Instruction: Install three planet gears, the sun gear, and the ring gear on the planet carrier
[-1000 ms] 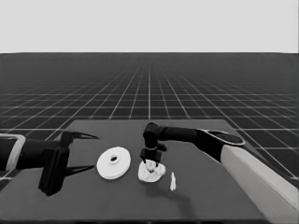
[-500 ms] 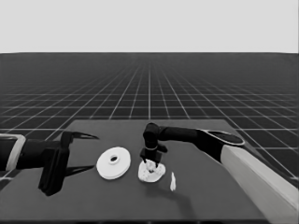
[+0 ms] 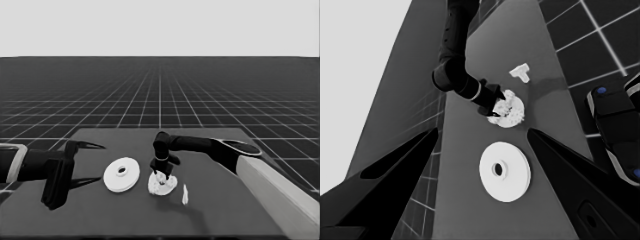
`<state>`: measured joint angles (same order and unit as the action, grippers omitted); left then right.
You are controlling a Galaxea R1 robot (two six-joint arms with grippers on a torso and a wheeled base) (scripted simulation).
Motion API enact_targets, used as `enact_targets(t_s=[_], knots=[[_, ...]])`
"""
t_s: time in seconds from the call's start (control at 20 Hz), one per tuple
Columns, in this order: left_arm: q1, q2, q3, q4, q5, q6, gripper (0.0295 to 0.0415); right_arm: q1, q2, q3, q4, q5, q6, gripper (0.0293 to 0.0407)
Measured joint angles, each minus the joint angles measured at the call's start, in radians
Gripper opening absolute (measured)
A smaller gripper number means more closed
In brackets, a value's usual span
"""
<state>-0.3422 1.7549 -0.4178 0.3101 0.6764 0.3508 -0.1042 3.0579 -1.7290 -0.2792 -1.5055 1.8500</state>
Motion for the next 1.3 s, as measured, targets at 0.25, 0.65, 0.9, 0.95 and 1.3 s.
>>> enact_targets(t_s=[0.25, 0.65, 0.9, 0.95, 1.3], knots=[[0.000, 0.000, 0.000, 0.000, 0.000, 0.000, 0.0385, -0.005, -0.001, -0.001, 0.000, 0.000, 0.052, 0.0309], [0.000, 0.000, 0.000, 0.000, 0.000, 0.000, 0.0385, -0.006, -0.002, -0.001, 0.000, 0.000, 0.136, 0.0309], [0.000, 0.000, 0.000, 0.000, 0.000, 0.000, 0.0385, -0.006, -0.001, -0.001, 0.000, 0.000, 0.189, 0.0309], [0.000, 0.000, 0.000, 0.000, 0.000, 0.000, 0.0385, -0.006, -0.001, -0.001, 0.000, 0.000, 0.199, 0.0309], [0.000, 0.000, 0.000, 0.000, 0.000, 0.000, 0.0385, -0.006, -0.001, -0.001, 0.000, 0.000, 0.272, 0.0309]])
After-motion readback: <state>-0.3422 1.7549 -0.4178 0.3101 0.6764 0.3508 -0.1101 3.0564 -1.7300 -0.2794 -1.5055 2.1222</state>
